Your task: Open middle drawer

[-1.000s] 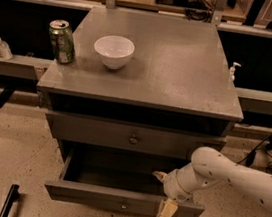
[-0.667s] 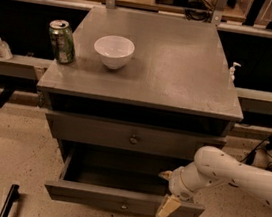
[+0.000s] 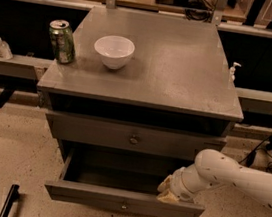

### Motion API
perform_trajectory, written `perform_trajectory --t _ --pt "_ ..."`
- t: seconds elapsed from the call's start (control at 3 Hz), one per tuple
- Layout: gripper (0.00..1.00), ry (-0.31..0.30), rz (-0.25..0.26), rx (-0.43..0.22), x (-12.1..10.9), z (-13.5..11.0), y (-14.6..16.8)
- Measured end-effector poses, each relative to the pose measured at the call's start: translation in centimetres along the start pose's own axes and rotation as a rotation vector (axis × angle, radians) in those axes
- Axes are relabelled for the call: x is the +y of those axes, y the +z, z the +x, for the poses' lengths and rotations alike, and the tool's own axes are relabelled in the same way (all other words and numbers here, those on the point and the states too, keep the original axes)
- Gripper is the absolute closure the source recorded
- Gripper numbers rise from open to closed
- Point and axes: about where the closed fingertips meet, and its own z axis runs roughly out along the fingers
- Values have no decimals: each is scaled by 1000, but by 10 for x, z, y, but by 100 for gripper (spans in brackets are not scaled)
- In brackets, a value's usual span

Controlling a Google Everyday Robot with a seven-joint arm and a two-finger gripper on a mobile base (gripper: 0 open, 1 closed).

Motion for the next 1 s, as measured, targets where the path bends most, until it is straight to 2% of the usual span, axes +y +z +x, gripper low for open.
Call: perform_trajectory --t 0.33,0.67,1.0 --pt "88 -20 21 -6 -4 -7 -5" --pt "100 -36 52 3 -19 -14 -4" --pt "100 -44 86 5 -40 -17 11"
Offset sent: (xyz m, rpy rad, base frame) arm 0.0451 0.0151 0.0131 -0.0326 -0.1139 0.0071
